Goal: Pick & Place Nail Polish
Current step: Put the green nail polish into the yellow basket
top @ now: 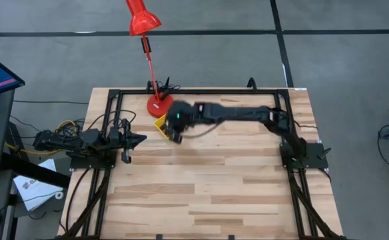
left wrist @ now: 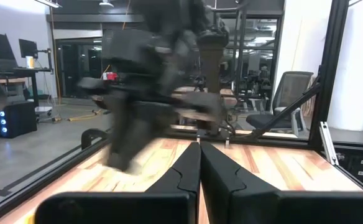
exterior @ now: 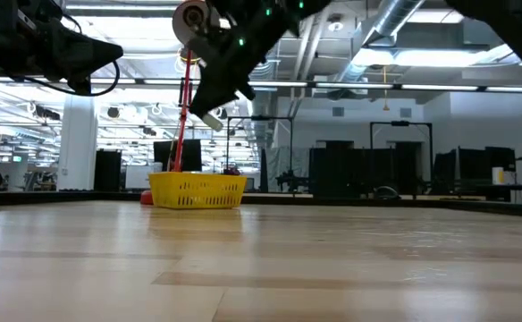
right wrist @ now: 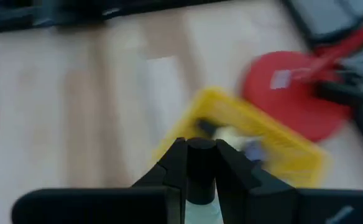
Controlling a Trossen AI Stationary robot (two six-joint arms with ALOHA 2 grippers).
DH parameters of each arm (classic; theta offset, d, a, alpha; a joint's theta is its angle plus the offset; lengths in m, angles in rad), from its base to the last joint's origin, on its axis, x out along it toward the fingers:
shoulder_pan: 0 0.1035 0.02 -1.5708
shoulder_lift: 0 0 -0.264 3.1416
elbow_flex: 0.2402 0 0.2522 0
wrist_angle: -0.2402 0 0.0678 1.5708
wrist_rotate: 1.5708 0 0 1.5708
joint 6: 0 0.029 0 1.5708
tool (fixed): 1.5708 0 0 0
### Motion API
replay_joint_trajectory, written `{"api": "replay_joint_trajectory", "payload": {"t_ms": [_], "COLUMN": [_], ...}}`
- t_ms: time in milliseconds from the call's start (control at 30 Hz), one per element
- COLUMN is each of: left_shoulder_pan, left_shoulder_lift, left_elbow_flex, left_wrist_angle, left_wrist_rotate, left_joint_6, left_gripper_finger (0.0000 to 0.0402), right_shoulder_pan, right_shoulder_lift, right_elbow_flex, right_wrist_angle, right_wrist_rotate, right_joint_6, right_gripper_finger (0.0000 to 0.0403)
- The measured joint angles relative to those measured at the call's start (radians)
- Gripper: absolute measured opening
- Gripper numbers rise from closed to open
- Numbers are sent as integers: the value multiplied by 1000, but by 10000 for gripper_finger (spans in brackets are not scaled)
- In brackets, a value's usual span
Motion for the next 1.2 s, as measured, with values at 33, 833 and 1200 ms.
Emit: {"api": "replay_joint_trajectory", "payload": {"t_ms": [33,833,1200], "left_shoulder_pan": [0,0,0], "left_shoulder_lift": [0,0,0], "left_elbow_flex": [0,0,0], "left_wrist_angle": [0,17,17], "left_wrist_rotate": [0,0,0], "left_joint_6": [0,0,0], "left_gripper_finger": [0,0,0], "right_shoulder_pan": [-19,-143,-136], "right_shoulder_lift": [1,133,164], "right_elbow_flex": [0,-3,2], "right_wrist_angle": [14,142,138], "right_wrist_rotate": [4,-12,-3], "right_joint_6": [0,51,89], "right_gripper_finger": [43,43,62]}}
